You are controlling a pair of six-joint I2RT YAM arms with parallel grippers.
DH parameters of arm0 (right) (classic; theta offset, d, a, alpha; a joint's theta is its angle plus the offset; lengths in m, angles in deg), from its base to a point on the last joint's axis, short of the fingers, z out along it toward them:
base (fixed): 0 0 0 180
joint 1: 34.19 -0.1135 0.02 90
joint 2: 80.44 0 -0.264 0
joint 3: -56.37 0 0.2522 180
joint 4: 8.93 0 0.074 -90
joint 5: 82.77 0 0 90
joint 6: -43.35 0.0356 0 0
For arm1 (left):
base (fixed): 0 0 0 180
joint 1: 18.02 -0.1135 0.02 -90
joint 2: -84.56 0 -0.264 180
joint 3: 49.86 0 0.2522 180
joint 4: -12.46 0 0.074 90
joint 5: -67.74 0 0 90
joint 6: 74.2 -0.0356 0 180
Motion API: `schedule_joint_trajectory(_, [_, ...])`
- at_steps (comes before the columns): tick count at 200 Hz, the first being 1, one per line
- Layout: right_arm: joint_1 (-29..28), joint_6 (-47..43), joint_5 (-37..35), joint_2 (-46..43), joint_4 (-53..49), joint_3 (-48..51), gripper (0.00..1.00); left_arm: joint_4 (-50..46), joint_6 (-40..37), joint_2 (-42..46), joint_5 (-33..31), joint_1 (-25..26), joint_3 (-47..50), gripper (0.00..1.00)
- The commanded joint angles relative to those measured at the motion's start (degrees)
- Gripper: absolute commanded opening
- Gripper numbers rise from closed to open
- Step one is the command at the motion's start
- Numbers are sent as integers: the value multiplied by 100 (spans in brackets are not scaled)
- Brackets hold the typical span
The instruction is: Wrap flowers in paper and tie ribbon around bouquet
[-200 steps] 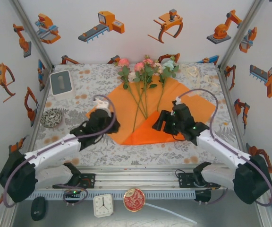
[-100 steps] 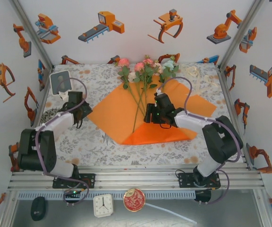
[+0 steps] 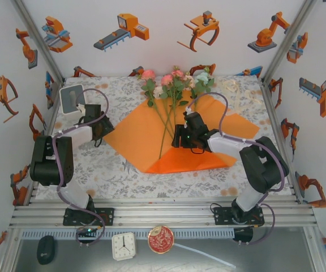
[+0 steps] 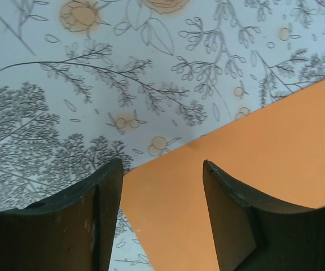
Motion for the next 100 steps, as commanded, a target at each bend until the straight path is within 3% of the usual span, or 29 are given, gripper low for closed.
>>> schedule_joint_trajectory(1, [-8,-57,-119,-13,1,-65,56,31,175,175,614,-17,260,56])
schedule_joint_trajectory(21, [-8,-28,-77,3,-9,-80,56,-148,176,484,619,-10,387,56])
schedule_joint_trajectory(52, [-4,-17,-72,-45,-9,-17,56,-450,-64,1045,-29,-26,613,61])
schedule_joint_trajectory(82, [-9,-3,-47,-6,0,0,56,-322,109,1111,582,-32,658,64])
schedule_joint_trajectory(100, [-11,25,-20,-20,-1,-2,56,-408,441,1059,279,-33,694,65])
